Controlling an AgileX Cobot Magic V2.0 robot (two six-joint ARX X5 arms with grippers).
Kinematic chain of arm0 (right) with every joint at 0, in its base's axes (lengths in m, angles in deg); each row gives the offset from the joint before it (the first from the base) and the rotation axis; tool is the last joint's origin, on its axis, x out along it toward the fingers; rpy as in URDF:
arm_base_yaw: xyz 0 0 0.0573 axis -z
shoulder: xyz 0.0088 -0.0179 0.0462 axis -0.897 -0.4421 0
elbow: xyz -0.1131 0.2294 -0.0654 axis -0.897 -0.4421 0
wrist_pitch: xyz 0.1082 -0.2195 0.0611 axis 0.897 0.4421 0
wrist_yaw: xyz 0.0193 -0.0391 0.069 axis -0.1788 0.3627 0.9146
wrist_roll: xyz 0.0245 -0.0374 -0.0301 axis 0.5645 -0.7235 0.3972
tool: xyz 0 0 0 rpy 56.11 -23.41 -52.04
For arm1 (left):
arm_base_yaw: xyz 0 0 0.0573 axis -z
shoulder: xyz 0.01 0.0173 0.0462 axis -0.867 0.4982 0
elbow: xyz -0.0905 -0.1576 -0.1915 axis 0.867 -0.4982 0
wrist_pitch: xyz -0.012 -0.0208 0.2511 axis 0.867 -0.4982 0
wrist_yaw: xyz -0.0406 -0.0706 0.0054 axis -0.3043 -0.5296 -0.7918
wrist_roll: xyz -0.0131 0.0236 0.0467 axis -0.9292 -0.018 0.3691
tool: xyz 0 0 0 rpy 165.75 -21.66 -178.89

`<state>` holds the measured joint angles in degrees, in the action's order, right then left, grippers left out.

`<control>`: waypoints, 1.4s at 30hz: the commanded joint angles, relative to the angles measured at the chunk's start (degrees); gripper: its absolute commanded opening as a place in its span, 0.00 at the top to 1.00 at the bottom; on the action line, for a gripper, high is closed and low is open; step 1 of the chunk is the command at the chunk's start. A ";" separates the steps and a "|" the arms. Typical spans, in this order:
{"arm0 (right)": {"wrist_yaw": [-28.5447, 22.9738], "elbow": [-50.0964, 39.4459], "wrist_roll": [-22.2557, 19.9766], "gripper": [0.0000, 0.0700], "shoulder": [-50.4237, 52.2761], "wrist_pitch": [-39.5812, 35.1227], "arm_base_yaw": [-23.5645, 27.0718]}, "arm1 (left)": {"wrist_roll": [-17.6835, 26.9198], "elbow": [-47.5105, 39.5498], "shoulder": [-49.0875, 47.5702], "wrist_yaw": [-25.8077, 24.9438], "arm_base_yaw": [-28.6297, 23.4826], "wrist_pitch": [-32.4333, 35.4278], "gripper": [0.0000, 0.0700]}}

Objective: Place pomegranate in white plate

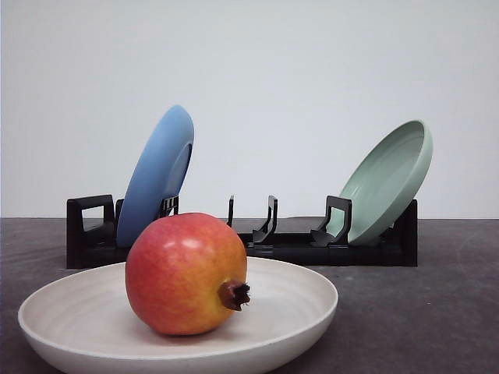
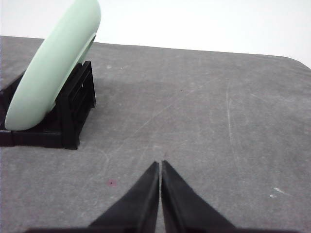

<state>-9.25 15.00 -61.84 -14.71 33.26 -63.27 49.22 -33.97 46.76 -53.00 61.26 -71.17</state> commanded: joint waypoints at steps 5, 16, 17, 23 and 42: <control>-0.02 -0.23 0.59 1.00 0.15 -0.66 0.13 | 0.00 -0.55 -0.09 -0.11 -0.02 -0.22 1.00; -0.02 -0.24 0.59 1.00 0.15 -0.66 0.13 | 0.02 -0.55 -0.09 -0.11 -0.02 -0.22 1.00; -0.02 -0.22 0.59 1.00 0.15 -0.66 0.13 | 0.02 -0.55 -0.09 -0.11 -0.02 -0.22 1.00; -0.02 -0.23 0.59 1.00 0.15 -0.66 0.13 | 0.02 -0.55 -0.09 -0.11 -0.02 -0.22 1.00; -0.02 -0.22 0.59 1.00 0.15 -0.66 0.13 | 0.00 -0.55 -0.09 -0.11 -0.02 -0.22 1.00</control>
<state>-9.25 15.00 -61.82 -14.71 33.26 -63.27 49.22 -33.97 46.76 -53.00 61.26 -71.17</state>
